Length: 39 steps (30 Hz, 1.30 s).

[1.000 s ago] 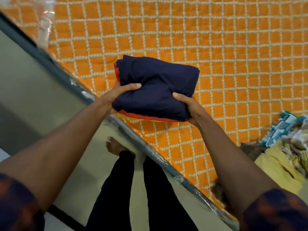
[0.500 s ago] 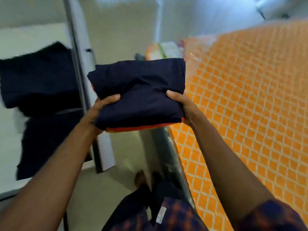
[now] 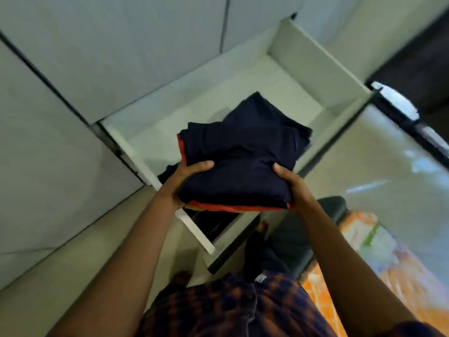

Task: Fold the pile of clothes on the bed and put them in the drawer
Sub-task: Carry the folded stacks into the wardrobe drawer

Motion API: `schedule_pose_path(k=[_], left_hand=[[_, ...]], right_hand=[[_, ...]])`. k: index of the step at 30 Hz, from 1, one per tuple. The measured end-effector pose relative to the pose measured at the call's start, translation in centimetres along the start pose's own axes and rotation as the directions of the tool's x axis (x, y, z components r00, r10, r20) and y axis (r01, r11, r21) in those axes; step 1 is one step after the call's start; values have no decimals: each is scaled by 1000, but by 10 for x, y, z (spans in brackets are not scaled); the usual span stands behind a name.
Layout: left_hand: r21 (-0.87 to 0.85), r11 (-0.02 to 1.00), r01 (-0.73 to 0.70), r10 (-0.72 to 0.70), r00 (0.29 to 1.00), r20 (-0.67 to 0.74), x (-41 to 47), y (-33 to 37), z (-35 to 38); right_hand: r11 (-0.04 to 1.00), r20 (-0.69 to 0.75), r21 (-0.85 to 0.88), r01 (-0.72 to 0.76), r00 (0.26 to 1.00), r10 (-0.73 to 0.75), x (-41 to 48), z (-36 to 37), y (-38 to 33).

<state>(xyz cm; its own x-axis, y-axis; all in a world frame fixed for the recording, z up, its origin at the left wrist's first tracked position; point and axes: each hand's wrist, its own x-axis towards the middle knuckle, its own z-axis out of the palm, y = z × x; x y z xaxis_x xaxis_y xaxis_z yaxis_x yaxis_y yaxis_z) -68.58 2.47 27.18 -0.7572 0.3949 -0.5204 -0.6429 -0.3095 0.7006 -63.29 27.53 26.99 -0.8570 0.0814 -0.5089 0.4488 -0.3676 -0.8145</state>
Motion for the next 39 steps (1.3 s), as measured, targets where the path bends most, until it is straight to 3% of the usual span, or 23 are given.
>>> schedule_pose_path(k=[7, 15, 21, 30, 35, 39], left_hand=[[-116, 989, -97, 65, 964, -257, 29, -12, 38], [-245, 947, -207, 82, 895, -439, 80, -10, 143], [-250, 932, -261, 126, 882, -453, 117, 0, 178], [-288, 924, -252, 152, 932, -328, 217, 6, 222], [-313, 928, -200, 108, 952, -287, 310, 3, 272], [-349, 922, -165, 37, 938, -346, 392, -7, 309]], right_hand=[[978, 298, -131, -162, 934, 195, 79, -38, -40], [941, 421, -256, -221, 851, 314, 150, -99, -137], [910, 397, -371, -187, 854, 337, 187, -118, -176], [894, 273, -400, -200, 906, 325, 229, -179, -245], [864, 155, -454, -218, 936, 317, 293, -240, -297], [803, 99, -515, -299, 910, 403, 369, -285, -327]])
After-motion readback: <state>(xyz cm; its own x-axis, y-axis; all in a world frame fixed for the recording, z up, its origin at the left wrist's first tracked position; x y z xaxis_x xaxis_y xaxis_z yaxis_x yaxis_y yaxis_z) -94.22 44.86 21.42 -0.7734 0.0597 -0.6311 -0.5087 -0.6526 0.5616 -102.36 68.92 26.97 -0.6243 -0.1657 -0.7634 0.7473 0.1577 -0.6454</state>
